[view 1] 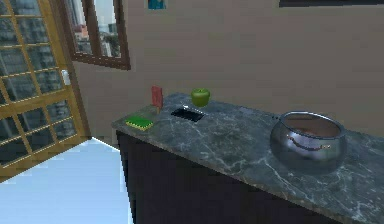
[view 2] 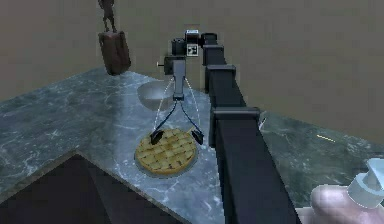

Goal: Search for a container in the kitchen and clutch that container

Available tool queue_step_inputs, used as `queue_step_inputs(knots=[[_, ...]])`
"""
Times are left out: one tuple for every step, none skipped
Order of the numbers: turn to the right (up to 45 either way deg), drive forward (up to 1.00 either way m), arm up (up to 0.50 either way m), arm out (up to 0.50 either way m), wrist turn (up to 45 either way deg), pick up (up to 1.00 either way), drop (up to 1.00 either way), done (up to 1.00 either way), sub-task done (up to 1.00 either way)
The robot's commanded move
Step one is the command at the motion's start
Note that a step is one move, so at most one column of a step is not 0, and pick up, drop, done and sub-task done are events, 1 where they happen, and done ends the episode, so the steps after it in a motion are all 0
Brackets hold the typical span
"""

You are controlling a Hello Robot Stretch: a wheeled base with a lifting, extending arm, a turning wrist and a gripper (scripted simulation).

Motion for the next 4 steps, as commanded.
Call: queue_step_inputs(knots=[[0.0, 0.00, 0.00, 0.00, 45.0, 0.00, 0.00, 0.00, 0.00], [0.0, 0.00, 0.00, 0.00, 45.0, 0.00, 0.00, 0.00, 0.00], [0.0, 0.00, 0.00, 0.00, 45.0, 0.00, 0.00, 0.00, 0.00], [0.0, 0.00, -0.12, 0.00, 0.0, 0.00, 0.00, 0.00, 0.00]])
